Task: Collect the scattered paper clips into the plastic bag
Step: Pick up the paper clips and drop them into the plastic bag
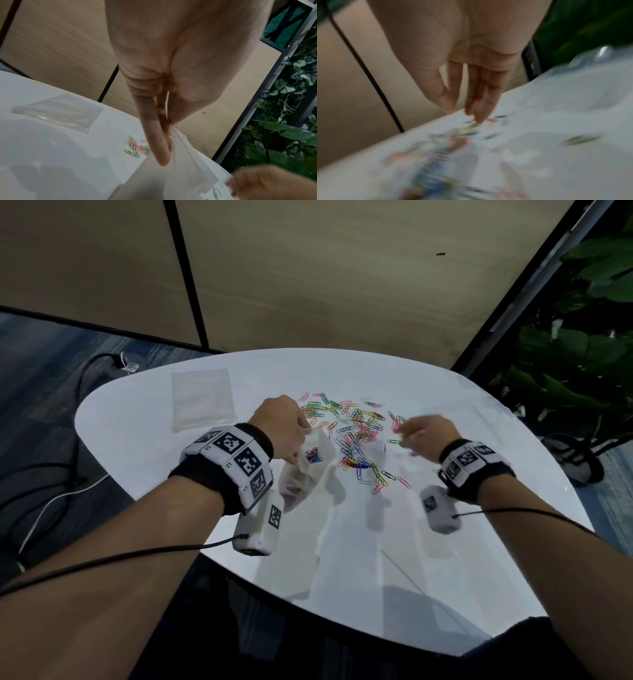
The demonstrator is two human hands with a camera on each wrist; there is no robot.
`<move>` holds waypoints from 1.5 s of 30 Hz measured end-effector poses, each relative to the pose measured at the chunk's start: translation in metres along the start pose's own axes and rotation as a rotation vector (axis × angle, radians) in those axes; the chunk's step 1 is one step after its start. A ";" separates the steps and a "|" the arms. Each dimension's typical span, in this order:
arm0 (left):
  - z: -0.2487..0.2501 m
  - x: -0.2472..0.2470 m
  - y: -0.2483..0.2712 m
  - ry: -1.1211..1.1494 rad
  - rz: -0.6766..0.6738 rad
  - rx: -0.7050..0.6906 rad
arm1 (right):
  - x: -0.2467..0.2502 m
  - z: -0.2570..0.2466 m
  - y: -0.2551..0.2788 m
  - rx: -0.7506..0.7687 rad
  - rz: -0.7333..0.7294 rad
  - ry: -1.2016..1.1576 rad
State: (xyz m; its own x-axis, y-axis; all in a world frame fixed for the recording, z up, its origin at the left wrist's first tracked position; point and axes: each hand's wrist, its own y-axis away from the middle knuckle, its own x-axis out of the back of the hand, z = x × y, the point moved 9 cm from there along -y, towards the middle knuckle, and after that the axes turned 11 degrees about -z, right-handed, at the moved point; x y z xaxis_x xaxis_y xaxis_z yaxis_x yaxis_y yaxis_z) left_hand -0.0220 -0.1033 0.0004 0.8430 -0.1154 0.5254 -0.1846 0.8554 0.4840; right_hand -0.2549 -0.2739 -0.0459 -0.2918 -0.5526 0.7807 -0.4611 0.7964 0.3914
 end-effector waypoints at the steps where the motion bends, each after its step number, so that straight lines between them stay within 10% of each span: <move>1: -0.003 0.003 0.002 -0.001 0.003 0.007 | 0.000 0.035 -0.004 -0.111 -0.011 0.228; 7: -0.016 0.018 0.013 -0.010 0.013 0.038 | -0.016 0.123 0.012 -0.208 -0.076 0.296; 18: -0.022 0.029 0.008 -0.053 0.054 0.055 | -0.083 0.012 0.002 -0.015 -0.037 -0.108; 33: -0.024 0.028 0.004 -0.066 0.042 0.051 | -0.093 -0.062 -0.032 0.130 -0.086 0.419; 39: -0.018 0.022 0.003 -0.076 0.037 0.061 | -0.058 -0.016 -0.031 -0.041 0.026 -0.144; 45: -0.010 0.016 0.001 -0.061 0.041 0.053 | -0.068 -0.077 -0.011 0.115 -0.320 -1.166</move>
State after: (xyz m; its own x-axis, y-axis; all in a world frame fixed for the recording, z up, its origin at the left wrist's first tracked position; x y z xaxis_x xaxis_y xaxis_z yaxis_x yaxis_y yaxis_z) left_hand -0.0036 -0.0993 0.0030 0.8022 -0.1131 0.5862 -0.2458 0.8322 0.4970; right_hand -0.1656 -0.2265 -0.0659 -0.7029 -0.6565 -0.2737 -0.7045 0.5898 0.3948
